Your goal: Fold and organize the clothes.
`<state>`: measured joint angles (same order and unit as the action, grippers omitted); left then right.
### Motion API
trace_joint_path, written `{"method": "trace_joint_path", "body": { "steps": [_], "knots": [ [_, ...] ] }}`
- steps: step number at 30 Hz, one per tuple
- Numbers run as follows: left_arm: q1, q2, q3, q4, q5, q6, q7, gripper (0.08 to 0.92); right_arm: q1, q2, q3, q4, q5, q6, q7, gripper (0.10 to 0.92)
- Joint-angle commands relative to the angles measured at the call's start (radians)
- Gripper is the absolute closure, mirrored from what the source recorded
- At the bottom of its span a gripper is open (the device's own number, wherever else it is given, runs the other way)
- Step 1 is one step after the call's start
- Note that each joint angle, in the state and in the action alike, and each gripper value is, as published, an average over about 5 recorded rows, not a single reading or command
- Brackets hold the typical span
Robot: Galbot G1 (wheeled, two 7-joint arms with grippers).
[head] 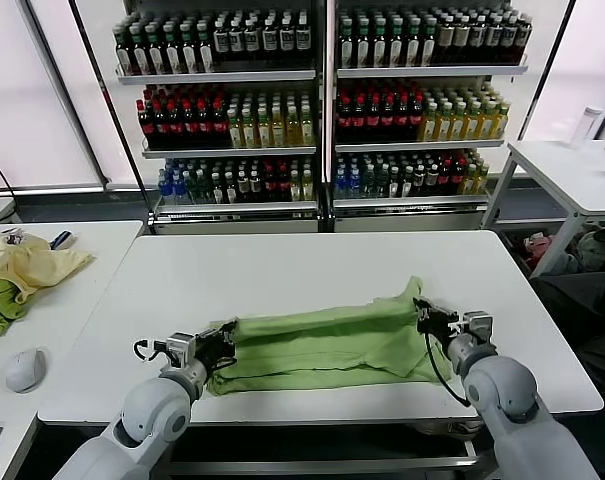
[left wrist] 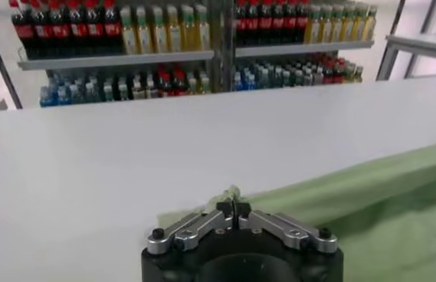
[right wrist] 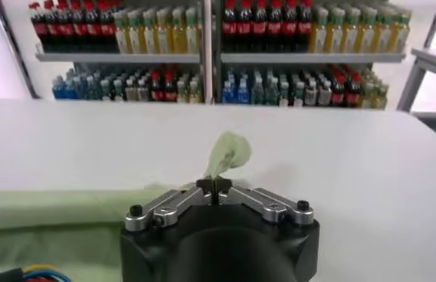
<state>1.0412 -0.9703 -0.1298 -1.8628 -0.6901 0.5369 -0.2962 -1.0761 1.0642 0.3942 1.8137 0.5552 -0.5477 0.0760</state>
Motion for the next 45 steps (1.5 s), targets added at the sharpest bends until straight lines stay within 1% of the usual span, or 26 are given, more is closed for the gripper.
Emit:
{"method": "trace_joint_path", "body": {
  "steps": [1, 4, 7, 11, 15, 21, 26, 30, 33, 39, 42, 45],
  "knots": [
    [0.040, 0.000, -0.004, -0.017, 0.040, 0.005, 0.017, 0.914, -0.081, 0.039, 0.009, 0.041, -0.053, -0.028, 0.026, 0.907],
    [0.048, -0.009, -0.010, -0.037, 0.068, 0.000, 0.016, 0.902, -0.080, 0.050, 0.004, 0.056, -0.066, -0.026, 0.026, 0.875],
    [0.073, -0.025, -0.032, -0.076, 0.102, -0.013, 0.002, 0.849, -0.092, 0.055, 0.008, 0.078, -0.074, -0.019, 0.024, 0.799],
    [0.120, -0.063, -0.083, -0.124, 0.144, -0.038, -0.037, 0.732, -0.108, 0.056, 0.018, 0.093, -0.081, -0.007, 0.021, 0.679],
    [0.169, -0.126, -0.135, -0.140, 0.203, -0.060, -0.082, 0.620, -0.116, 0.058, 0.029, 0.100, -0.084, -0.001, 0.019, 0.567],
    [0.210, -0.241, -0.173, -0.085, 0.277, -0.085, -0.135, 0.447, -0.120, 0.065, 0.030, 0.104, -0.089, 0.005, 0.019, 0.393],
    [0.220, -0.293, -0.144, -0.052, 0.313, -0.096, -0.142, 0.300, -0.124, 0.070, 0.027, 0.099, -0.097, 0.011, 0.020, 0.254],
    [0.220, -0.318, -0.126, -0.033, 0.335, -0.097, -0.144, 0.205, -0.129, 0.071, 0.029, 0.102, -0.098, 0.014, 0.020, 0.207],
    [0.220, -0.326, -0.119, -0.017, 0.346, -0.097, -0.144, 0.181, -0.130, 0.069, 0.033, 0.104, -0.097, 0.015, 0.020, 0.203],
    [0.213, -0.327, -0.115, 0.013, 0.347, -0.101, -0.146, 0.180, -0.126, 0.072, 0.034, 0.100, -0.097, 0.018, 0.021, 0.203],
    [0.209, -0.326, -0.118, 0.024, 0.343, -0.102, -0.147, 0.217, -0.125, 0.074, 0.032, 0.097, -0.097, 0.019, 0.021, 0.203],
    [0.210, -0.325, -0.120, 0.030, 0.333, -0.101, -0.146, 0.294, -0.123, 0.075, 0.030, 0.093, -0.097, 0.020, 0.021, 0.203]
  ]
}}
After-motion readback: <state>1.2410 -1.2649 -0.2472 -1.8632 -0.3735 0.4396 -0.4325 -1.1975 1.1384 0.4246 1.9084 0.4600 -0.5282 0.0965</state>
